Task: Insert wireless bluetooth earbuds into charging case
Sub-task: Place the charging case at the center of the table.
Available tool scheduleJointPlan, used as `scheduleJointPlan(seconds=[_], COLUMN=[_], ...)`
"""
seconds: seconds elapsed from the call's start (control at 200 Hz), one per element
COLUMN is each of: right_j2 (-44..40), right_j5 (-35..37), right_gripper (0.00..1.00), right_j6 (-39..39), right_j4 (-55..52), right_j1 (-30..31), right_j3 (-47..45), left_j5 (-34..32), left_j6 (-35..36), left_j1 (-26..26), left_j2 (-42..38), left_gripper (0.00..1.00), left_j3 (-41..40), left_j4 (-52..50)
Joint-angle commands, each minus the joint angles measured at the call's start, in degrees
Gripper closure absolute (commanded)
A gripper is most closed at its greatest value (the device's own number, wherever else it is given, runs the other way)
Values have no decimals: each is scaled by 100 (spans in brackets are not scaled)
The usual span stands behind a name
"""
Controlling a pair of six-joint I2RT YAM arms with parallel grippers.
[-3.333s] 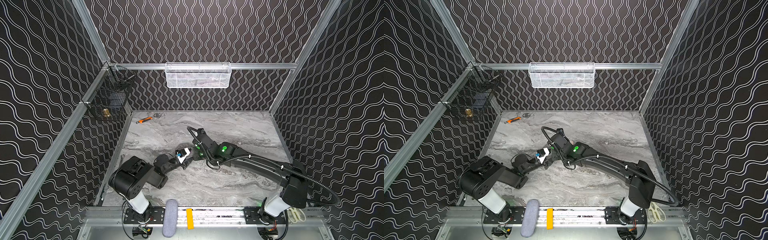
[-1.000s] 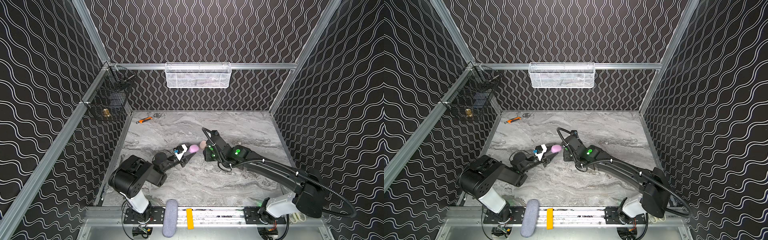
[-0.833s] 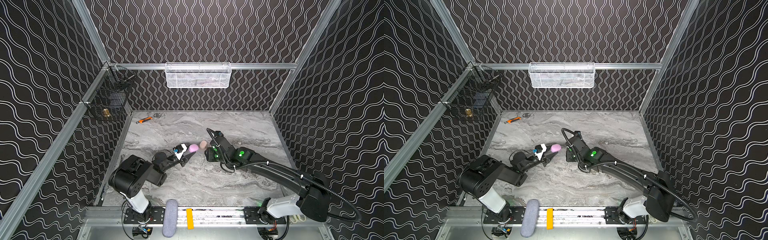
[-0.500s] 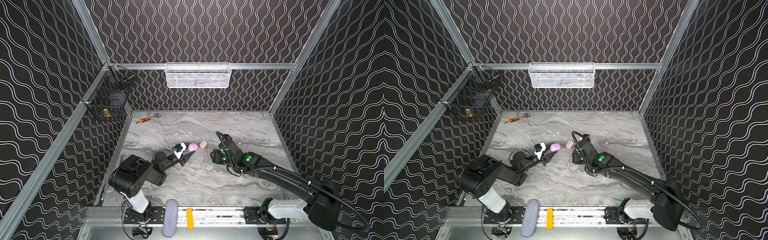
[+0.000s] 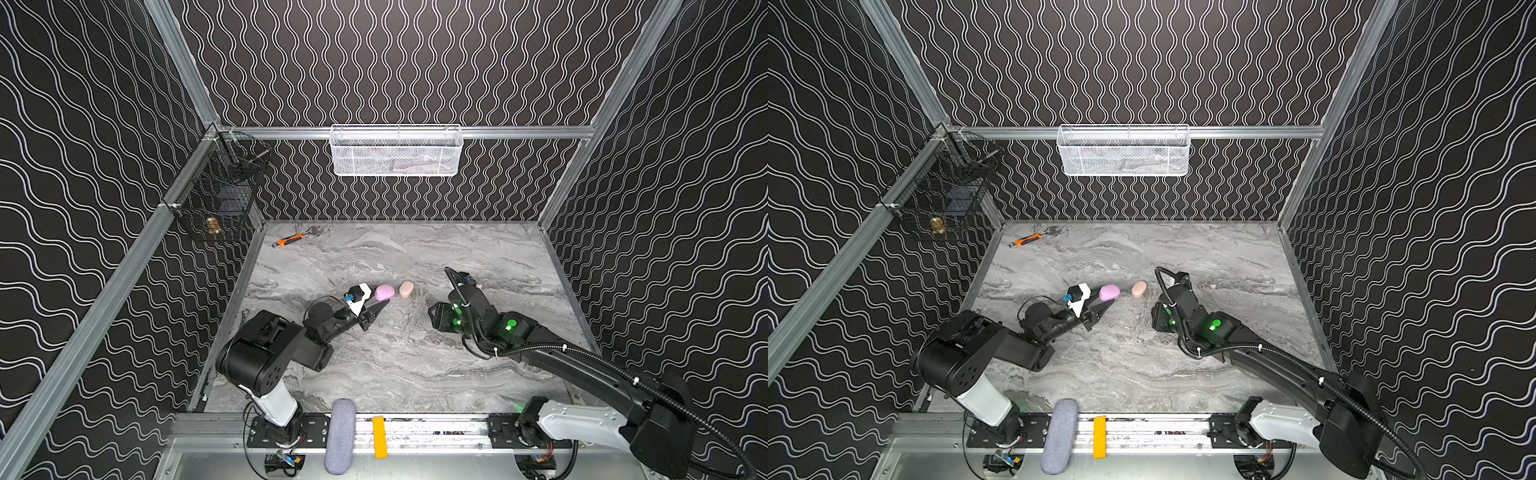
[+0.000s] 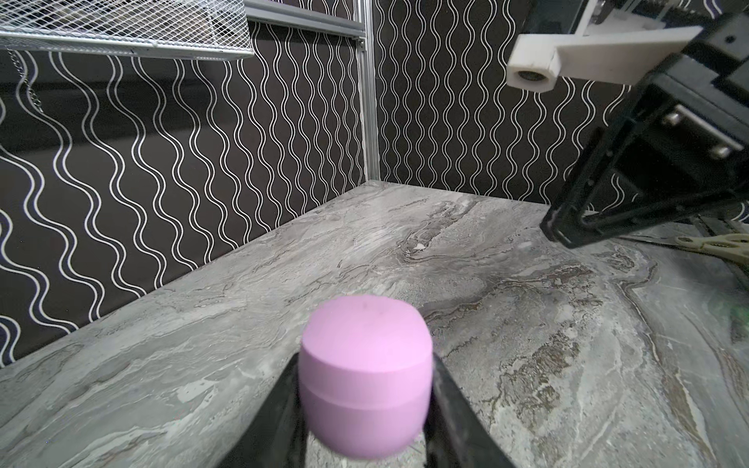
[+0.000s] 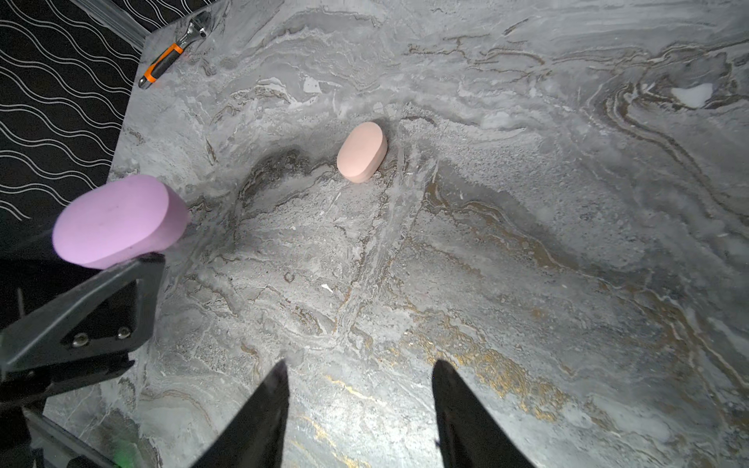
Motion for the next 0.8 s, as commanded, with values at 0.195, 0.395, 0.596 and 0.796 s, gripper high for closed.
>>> scheduleJointPlan(seconds=[0.195,0.395,0.596,0.796], right_j2=[-117,-170,-183,-331], right_j5=[96,70,34,61], right_gripper=[42,42,41,42], right_j6=[79,80,62,82], right_j4=[121,194,217,301], right_j1=[-7,-16,-16,-16], right_j3=[-45,-143,-155,-301], left_j5=[-277,-43,-77,-178], left_j6=[-225,-197,-189,128], left_j1=[190,426,480,493], left_j2=[-869,-1577,-1632,-1647], left_gripper=[62,62,62,63], left_j3=[392,701,992,1282], left_j4=[-1527,-2780,-3631,-4556])
